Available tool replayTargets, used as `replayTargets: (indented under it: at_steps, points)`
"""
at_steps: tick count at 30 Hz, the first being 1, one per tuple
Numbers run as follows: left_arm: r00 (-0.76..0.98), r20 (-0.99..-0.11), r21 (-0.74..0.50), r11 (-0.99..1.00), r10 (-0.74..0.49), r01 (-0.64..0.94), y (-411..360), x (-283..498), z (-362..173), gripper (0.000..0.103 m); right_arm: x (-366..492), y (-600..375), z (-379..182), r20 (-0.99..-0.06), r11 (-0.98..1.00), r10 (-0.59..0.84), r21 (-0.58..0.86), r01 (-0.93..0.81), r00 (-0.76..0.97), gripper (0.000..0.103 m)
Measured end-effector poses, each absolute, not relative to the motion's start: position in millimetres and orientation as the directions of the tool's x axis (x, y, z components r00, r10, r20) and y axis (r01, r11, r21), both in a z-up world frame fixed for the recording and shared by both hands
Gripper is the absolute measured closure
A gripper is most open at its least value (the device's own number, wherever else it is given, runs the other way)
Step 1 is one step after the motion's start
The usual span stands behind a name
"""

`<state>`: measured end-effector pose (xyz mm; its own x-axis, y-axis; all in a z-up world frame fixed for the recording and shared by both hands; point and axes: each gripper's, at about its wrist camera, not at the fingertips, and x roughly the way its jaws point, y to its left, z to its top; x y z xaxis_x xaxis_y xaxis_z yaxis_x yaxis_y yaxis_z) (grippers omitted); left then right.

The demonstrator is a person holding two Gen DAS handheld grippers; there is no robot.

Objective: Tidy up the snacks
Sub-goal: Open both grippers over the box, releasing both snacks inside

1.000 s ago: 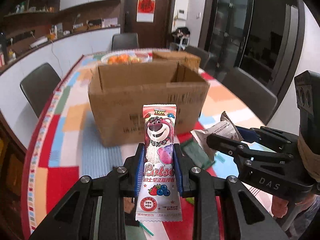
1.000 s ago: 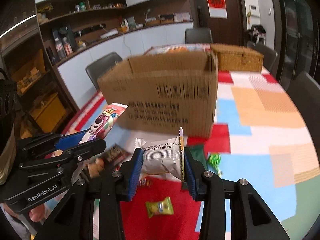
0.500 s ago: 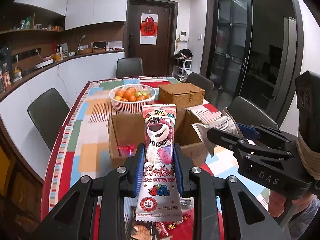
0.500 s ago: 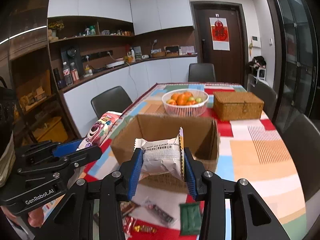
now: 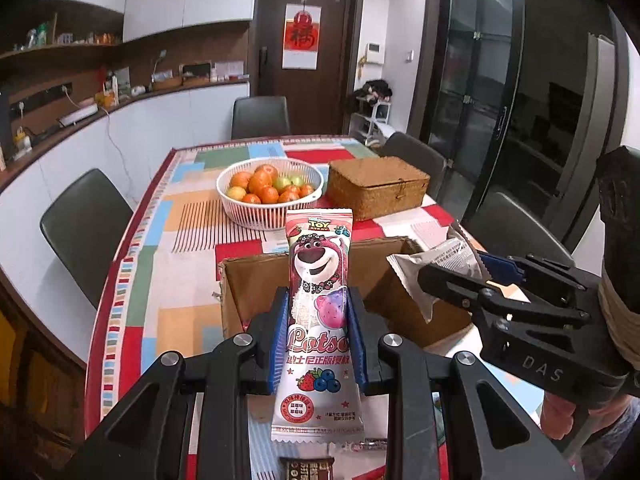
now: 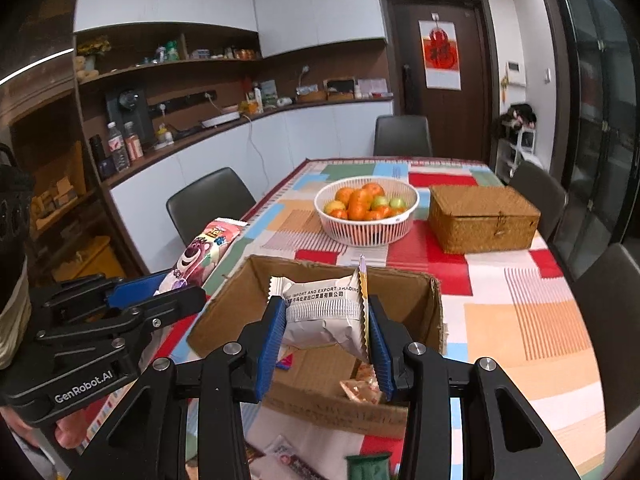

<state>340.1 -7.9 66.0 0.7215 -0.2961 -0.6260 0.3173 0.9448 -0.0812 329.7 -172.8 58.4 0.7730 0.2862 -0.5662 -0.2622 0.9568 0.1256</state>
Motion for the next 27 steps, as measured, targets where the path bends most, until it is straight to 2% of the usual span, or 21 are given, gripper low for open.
replayTargets:
  at_steps: [3, 6, 10, 13, 18, 27]
  points:
    - [0.702, -0.651, -0.084, 0.947, -0.288, 0.310, -9, 359, 59, 0.073, 345, -173, 52, -0.590, 0.958, 0.282, 0.133, -0.253, 0.757, 0.062]
    - [0.703, -0.667, -0.048, 0.956, -0.248, 0.291, -12, 371, 53, 0.064, 355, -172, 46, -0.607, 0.962, 0.268, 0.125, -0.242, 0.749, 0.061]
    - [0.716, -0.663, -0.039, 0.965, -0.220, 0.260, -6, 365, 52, 0.055, 363, -173, 41, -0.630, 0.971, 0.236, 0.120, -0.208, 0.740, 0.047]
    - [0.753, -0.634, 0.021, 0.970, -0.175, 0.243, -3, 345, 56, 0.049, 355, -174, 41, -0.625, 0.977, 0.208, 0.100, -0.187, 0.752, 0.046]
    - [0.784, -0.603, 0.061, 0.972, -0.147, 0.229, 4, 304, 61, 0.047, 322, -167, 48, -0.585, 0.977, 0.194, 0.041, -0.210, 0.787, 0.046]
    - [0.787, -0.597, 0.075, 0.965, -0.157, 0.250, 9, 243, 57, 0.043, 260, -157, 45, -0.565, 0.961, 0.250, 0.046, -0.273, 0.786, 0.046]
